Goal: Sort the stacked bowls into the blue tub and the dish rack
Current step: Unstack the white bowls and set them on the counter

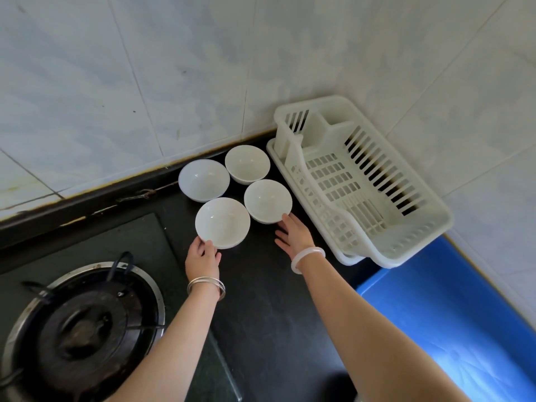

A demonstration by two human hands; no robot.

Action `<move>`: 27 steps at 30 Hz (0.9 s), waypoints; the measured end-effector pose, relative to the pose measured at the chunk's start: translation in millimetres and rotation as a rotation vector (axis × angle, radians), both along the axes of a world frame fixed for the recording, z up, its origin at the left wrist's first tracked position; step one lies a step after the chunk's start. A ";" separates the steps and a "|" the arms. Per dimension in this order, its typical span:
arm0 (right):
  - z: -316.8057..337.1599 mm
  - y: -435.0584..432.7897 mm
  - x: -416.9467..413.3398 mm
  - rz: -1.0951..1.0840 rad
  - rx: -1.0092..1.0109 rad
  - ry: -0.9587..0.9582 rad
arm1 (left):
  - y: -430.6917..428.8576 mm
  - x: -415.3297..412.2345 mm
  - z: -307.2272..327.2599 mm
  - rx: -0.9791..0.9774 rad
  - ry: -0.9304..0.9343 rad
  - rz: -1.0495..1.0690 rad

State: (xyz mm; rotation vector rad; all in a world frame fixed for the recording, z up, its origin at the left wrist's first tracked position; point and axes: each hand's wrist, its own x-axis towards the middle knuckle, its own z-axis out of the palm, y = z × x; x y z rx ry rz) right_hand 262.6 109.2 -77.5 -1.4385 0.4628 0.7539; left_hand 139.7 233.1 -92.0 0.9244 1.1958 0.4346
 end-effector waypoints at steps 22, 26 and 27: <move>45.2 -287.0 -212.8 0.008 -0.797 -0.394 | -201.8 -96.5 25.6 0.349 0.076 -1.264; 35.3 -314.9 -242.4 0.021 -0.986 -0.328 | -232.9 -109.3 29.1 0.356 0.136 -1.419; 33.2 -317.8 -247.0 0.030 -1.005 -0.306 | -238.2 -111.6 29.0 0.353 0.144 -1.435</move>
